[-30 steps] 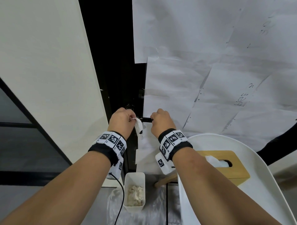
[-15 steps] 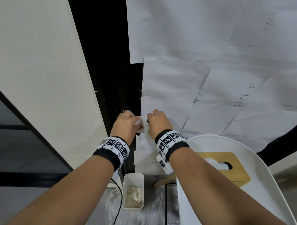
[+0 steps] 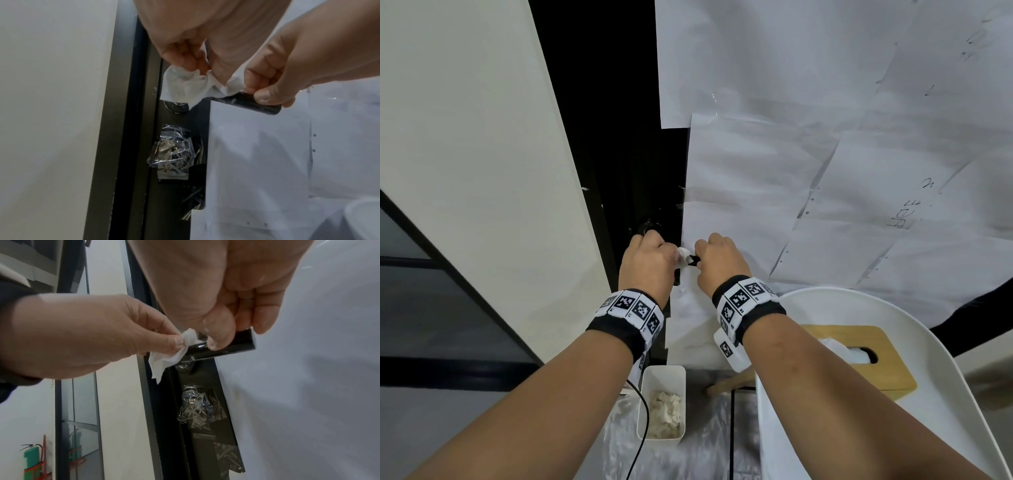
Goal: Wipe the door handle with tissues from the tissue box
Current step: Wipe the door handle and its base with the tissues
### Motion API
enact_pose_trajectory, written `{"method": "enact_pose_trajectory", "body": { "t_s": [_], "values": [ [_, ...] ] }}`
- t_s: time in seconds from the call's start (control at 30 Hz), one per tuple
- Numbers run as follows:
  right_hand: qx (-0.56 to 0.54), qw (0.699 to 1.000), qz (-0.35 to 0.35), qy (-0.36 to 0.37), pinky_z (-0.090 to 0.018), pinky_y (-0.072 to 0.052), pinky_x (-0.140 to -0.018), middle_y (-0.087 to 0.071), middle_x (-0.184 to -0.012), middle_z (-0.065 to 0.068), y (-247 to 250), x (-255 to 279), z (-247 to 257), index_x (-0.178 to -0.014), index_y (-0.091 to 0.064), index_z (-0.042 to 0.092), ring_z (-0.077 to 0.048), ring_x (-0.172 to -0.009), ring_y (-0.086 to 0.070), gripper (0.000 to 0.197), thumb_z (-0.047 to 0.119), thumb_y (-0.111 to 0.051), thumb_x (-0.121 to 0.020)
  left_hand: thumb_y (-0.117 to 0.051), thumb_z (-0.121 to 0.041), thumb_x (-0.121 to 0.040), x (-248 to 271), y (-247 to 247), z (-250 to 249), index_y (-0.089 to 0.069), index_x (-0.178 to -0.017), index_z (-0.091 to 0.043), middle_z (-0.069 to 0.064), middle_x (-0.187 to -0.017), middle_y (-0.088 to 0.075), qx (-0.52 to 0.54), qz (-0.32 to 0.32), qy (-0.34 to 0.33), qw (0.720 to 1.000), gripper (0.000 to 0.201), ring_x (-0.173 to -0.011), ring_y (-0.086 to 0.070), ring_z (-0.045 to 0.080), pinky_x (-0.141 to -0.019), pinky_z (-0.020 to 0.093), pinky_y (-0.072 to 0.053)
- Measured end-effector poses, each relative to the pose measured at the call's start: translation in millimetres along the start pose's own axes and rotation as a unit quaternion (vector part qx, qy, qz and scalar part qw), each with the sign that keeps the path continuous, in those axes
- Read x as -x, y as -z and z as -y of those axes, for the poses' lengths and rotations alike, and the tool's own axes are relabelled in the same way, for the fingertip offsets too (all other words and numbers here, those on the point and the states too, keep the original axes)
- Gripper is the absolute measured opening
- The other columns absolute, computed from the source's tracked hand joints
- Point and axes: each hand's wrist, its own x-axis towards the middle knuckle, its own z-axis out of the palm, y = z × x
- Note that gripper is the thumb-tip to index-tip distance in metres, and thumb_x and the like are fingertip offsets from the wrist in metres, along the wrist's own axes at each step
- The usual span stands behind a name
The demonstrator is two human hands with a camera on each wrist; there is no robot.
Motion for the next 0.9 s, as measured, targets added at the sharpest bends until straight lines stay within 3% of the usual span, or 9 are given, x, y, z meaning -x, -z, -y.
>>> {"method": "enact_pose_trajectory", "body": {
  "t_s": [0.13, 0.23, 0.43, 0.57, 0.67, 0.83, 0.9],
  "values": [
    [-0.002, 1.0, -0.007, 0.002, -0.032, -0.035, -0.068, -0.051, -0.107, -0.012, 0.0, 0.1, -0.3, -0.103, -0.054, 0.005, -0.028, -0.101, -0.046, 0.017, 0.003, -0.051, -0.086, -0.07, -0.004, -0.074, 0.9, -1.7, 7.6, -0.072, -0.072, -0.009, 0.007, -0.083, -0.061, 0.024, -0.041, 0.045, 0.998, 0.006, -0.073, -0.054, 0.03, -0.063, 0.039, -0.047],
    [-0.006, 1.0, -0.009, 0.004, -0.031, -0.035, -0.068, -0.051, -0.107, -0.011, -0.5, 0.3, -0.9, -0.103, -0.054, 0.006, -0.027, -0.1, -0.046, 0.018, 0.003, -0.05, -0.086, -0.066, -0.001, -0.079, 1.6, -1.3, 13.8, -0.072, -0.076, -0.005, 0.01, -0.087, -0.063, 0.055, -0.023, 0.067, 0.996, 0.008, -0.075, -0.055, 0.031, -0.063, 0.042, -0.052],
    [-0.01, 1.0, -0.011, 0.005, -0.031, -0.033, -0.066, -0.05, -0.104, -0.01, -1.6, -0.3, -1.7, -0.101, -0.054, 0.007, -0.026, -0.098, -0.046, 0.017, 0.001, -0.049, -0.085, -0.06, -0.007, -0.088, 2.2, 9.9, 14.1, -0.068, -0.106, -0.008, 0.012, -0.101, -0.063, 0.082, -0.014, 0.108, 0.991, 0.02, -0.087, -0.059, 0.033, -0.071, 0.04, -0.052],
    [-0.004, 1.0, -0.012, 0.008, -0.031, -0.033, -0.066, -0.051, -0.104, -0.011, -2.1, -1.0, -1.0, -0.1, -0.054, 0.006, -0.026, -0.096, -0.046, 0.017, 0.001, -0.049, -0.085, -0.07, -0.007, -0.08, 2.6, 10.6, 13.8, -0.073, -0.093, -0.013, 0.006, -0.093, -0.064, 0.038, -0.066, 0.058, 0.995, 0.015, -0.083, -0.054, 0.032, -0.067, 0.041, -0.05],
    [-0.003, 1.0, -0.013, 0.007, -0.031, -0.034, -0.067, -0.051, -0.104, -0.011, -1.3, -0.9, -0.5, -0.1, -0.054, 0.006, -0.027, -0.098, -0.046, 0.017, 0.001, -0.049, -0.085, -0.071, -0.009, -0.081, 6.4, 6.6, 11.9, -0.074, -0.091, -0.01, 0.007, -0.097, -0.06, 0.051, -0.024, 0.038, 0.998, 0.011, -0.087, -0.052, 0.029, -0.064, 0.041, -0.052],
    [-0.001, 1.0, -0.009, 0.009, -0.031, -0.034, -0.067, -0.051, -0.105, -0.011, 0.1, -1.0, -0.8, -0.101, -0.053, 0.006, -0.027, -0.098, -0.046, 0.016, 0.003, -0.05, -0.086, -0.069, -0.005, -0.083, 4.7, 2.6, 16.4, -0.075, -0.095, -0.009, 0.007, -0.101, -0.062, 0.107, -0.003, 0.075, 0.991, 0.014, -0.094, -0.053, 0.03, -0.074, 0.038, -0.05],
    [-0.001, 1.0, -0.009, 0.009, -0.031, -0.034, -0.066, -0.051, -0.105, -0.011, 0.1, -0.8, -1.4, -0.101, -0.053, 0.007, -0.027, -0.098, -0.046, 0.016, 0.003, -0.05, -0.086, -0.067, -0.006, -0.085, 4.2, 3.2, 15.4, -0.075, -0.095, -0.009, 0.004, -0.101, -0.061, 0.149, -0.015, 0.108, 0.983, 0.013, -0.095, -0.055, 0.024, -0.078, 0.03, -0.049]
  ]
}}
